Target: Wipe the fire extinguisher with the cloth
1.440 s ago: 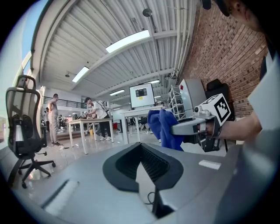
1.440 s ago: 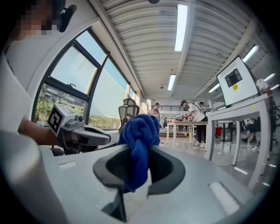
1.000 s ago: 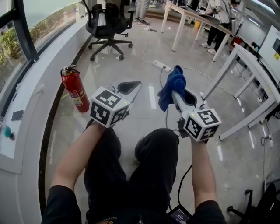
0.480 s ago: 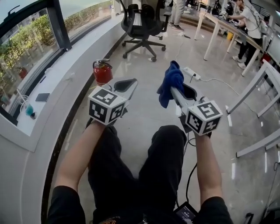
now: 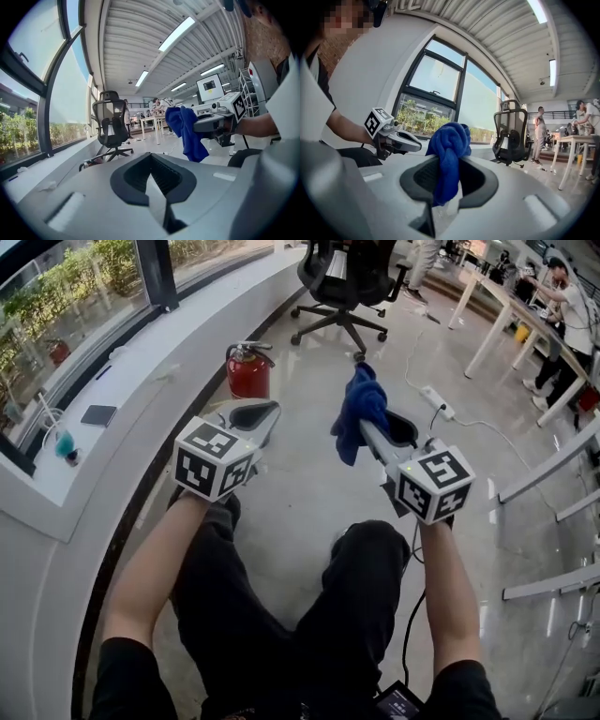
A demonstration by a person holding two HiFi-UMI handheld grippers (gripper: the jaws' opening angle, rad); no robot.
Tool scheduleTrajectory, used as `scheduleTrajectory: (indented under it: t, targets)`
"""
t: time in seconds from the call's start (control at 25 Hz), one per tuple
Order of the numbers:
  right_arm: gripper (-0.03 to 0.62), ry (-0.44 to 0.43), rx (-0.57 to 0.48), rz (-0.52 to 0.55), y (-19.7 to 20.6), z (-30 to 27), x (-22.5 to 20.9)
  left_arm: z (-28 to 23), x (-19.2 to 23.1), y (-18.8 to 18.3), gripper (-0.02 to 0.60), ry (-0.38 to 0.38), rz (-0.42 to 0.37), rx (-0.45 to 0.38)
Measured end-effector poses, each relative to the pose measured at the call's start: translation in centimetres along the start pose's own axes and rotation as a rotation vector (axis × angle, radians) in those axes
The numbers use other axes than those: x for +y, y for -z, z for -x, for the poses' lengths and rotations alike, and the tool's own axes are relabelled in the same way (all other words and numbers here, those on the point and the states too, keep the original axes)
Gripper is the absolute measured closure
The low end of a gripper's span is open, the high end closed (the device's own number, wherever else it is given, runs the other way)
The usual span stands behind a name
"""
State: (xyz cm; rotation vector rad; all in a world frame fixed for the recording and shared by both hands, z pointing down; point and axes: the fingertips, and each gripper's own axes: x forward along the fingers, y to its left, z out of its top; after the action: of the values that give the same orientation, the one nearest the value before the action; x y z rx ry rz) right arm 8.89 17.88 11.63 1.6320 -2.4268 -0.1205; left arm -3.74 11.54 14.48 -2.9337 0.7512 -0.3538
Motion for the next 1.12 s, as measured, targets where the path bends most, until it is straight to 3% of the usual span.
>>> scheduleTrajectory:
  t: [0.36,0.68,1.12]
  targets:
    - [0.502,-0.113,0.009,0.089,-0.9,-8.0,1.4,0.8,6.3,0.3,0.574,-0.055,-0.034,0.016]
    - [0.502,-0.212,0.046,0.132,2.0,-15.5,0.8,-2.2,10.4,3.7,0.574,-0.099,-0.045,0.078]
    - [0.502,-0.168,0.128,0.049,6.3,-24.2,-3.7,-6.2,15.7,7.4,0.574,-0.093,-0.037,0.149]
